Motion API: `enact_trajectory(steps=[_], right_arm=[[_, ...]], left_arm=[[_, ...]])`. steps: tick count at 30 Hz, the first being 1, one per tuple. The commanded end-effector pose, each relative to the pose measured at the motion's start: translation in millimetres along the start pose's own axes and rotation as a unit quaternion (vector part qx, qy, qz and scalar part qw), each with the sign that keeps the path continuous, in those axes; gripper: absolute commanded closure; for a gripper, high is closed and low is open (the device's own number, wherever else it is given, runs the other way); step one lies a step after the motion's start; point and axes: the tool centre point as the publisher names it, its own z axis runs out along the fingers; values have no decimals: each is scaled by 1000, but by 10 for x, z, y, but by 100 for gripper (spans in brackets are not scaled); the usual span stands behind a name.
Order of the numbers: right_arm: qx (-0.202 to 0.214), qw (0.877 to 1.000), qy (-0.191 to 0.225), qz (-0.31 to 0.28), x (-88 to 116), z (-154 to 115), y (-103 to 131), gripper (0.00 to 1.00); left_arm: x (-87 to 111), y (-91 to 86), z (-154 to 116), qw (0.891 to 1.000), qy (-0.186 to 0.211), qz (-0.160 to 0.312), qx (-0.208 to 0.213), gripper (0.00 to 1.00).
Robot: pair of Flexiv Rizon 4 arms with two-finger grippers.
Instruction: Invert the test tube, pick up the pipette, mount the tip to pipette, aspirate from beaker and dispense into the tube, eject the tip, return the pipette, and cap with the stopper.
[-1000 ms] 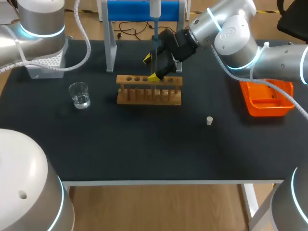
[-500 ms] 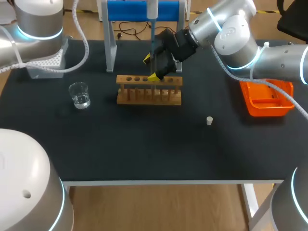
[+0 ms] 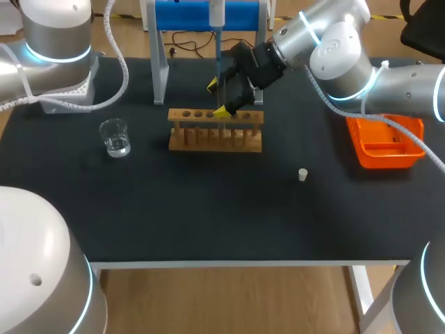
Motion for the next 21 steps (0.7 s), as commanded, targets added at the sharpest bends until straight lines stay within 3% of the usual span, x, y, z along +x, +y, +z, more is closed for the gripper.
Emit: enact_trajectory(steps=[1,21], right_arm=[[2,1000,1,0,4,-13,7,0],[2,1000,1,0,4,-13,7,0]], left_arm=[[-5,11,5,1000,-3,1,3,100],[-33,-34,104,1000,7,7,9,100]])
